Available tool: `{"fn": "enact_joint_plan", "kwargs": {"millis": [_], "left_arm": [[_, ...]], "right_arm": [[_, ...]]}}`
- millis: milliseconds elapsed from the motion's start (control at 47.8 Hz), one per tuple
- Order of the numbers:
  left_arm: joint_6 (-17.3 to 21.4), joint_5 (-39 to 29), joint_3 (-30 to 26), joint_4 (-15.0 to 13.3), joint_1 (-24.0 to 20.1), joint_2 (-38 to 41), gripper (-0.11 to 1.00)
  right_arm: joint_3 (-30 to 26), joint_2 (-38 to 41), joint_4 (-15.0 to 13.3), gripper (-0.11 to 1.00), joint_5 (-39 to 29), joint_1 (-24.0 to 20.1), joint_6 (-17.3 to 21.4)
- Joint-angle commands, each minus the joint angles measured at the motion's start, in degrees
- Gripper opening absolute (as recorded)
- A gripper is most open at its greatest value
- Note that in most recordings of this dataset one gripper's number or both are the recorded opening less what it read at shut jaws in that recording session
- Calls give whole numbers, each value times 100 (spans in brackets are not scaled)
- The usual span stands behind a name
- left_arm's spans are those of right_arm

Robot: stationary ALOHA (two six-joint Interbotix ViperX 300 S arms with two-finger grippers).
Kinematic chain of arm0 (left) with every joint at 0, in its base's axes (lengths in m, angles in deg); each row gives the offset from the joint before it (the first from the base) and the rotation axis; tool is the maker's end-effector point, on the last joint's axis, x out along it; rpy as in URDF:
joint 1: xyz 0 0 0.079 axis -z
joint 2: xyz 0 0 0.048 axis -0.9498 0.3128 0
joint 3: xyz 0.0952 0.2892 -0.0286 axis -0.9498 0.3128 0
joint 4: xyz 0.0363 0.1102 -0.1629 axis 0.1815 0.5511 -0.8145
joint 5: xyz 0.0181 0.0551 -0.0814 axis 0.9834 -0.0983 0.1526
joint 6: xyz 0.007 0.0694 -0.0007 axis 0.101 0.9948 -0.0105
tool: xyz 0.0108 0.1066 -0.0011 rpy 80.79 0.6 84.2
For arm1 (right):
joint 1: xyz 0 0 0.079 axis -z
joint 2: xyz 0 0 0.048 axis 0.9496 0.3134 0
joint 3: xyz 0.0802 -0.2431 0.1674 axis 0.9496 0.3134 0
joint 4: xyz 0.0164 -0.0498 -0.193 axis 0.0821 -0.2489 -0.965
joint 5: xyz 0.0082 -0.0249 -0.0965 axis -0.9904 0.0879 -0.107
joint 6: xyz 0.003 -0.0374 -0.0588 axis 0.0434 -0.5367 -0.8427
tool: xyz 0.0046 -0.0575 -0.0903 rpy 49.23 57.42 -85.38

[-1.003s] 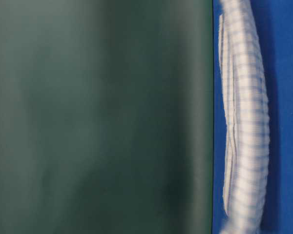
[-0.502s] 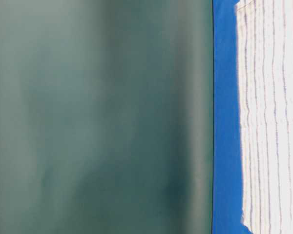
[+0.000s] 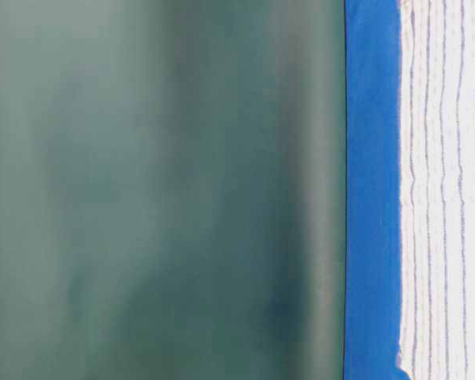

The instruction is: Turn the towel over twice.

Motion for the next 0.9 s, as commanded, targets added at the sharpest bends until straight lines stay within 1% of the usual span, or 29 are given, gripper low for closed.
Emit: {"fn": "enact_joint_plan", "kwargs": {"millis": [0,188,230,272,314,376,439,502,543,606,648,732,878], "left_arm": [[9,-62,-79,-9,-18,-53,3],[9,-79,-132,-9,-18,-44,5],[9,-79,-141,-9,-18,-44,8],[9,-79,-141,-9,-18,-53,15],[9,-79,-149,-9,-18,-88,24],[9,-114,-185,-9,-18,-149,38],[53,-193,-237,-9,-18,-281,54],[114,-308,-272,-9,-26,-431,69],[132,-378,-299,-9,-62,-545,74],[193,-475,-316,-9,-158,-756,79],[299,-545,-308,-9,-272,-949,79],[527,-562,-281,0,-439,-1266,77],[1063,-536,-202,-9,-809,-1793,77]], "right_arm": [[-97,-18,-9,5,9,-35,-18],[-114,-18,-18,5,26,-35,-9],[-141,-18,-18,6,26,-35,-9],[-158,-18,-18,7,44,-35,-9],[-185,-18,-18,14,53,-35,-9],[-246,-26,-18,33,53,-35,-26],[-316,-62,-35,52,26,-35,-123],[-369,-132,-149,66,-9,-26,-176],[-396,-237,-281,70,-26,9,-211],[-404,-448,-527,66,-62,105,-264],[-404,-615,-677,64,-79,211,-299],[-378,-993,-1037,65,-105,466,-360],[-290,-1854,-1898,65,-176,993,-422]]}}
